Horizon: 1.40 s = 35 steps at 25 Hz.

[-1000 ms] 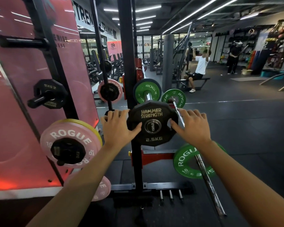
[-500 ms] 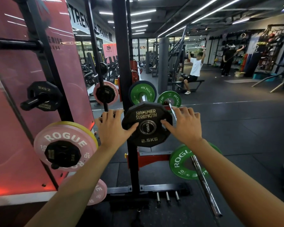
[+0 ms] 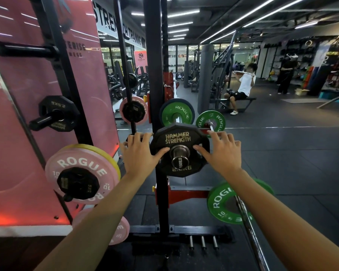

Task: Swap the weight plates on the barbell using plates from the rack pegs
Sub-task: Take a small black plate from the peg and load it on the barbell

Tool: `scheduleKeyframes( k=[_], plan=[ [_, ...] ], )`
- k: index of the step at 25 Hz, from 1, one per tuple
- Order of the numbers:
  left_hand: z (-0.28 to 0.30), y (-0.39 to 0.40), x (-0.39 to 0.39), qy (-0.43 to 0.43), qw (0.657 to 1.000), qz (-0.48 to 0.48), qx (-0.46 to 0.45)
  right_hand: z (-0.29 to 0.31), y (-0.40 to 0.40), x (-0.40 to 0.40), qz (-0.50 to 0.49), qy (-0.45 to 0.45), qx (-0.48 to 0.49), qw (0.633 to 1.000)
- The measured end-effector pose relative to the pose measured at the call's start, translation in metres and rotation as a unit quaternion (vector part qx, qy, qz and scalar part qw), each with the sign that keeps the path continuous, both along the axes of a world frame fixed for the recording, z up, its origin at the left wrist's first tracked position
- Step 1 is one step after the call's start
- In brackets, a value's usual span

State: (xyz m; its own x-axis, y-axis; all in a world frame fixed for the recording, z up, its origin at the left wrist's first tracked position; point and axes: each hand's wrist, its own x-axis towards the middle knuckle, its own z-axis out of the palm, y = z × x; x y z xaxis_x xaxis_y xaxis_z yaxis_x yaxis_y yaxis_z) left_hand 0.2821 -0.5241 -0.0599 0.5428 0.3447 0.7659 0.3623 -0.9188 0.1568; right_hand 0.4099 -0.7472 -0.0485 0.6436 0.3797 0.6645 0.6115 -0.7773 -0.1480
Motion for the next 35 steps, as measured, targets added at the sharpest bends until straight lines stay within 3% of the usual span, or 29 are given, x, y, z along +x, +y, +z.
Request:
scheduleKeyframes(
  k=[10, 24, 31, 35],
  plan=[
    [-0.006, 0.055, 0.1, -0.032, 0.999, 0.003, -0.033, 0.002, 0.057, 0.097, 0.01, 0.011, 0.001, 1.0],
    [-0.001, 0.14, 0.247, -0.012, 0.997, -0.015, -0.07, 0.009, 0.146, 0.234, -0.02, 0.007, 0.001, 1.0],
    [-0.007, 0.153, 0.276, -0.069, 0.993, -0.062, -0.073, 0.003, 0.159, 0.263, -0.023, -0.001, 0.017, 1.0],
    [0.0, 0.15, 0.27, -0.041, 0.994, -0.044, -0.094, 0.003, 0.16, 0.258, -0.034, -0.005, 0.017, 0.999]
  ],
)
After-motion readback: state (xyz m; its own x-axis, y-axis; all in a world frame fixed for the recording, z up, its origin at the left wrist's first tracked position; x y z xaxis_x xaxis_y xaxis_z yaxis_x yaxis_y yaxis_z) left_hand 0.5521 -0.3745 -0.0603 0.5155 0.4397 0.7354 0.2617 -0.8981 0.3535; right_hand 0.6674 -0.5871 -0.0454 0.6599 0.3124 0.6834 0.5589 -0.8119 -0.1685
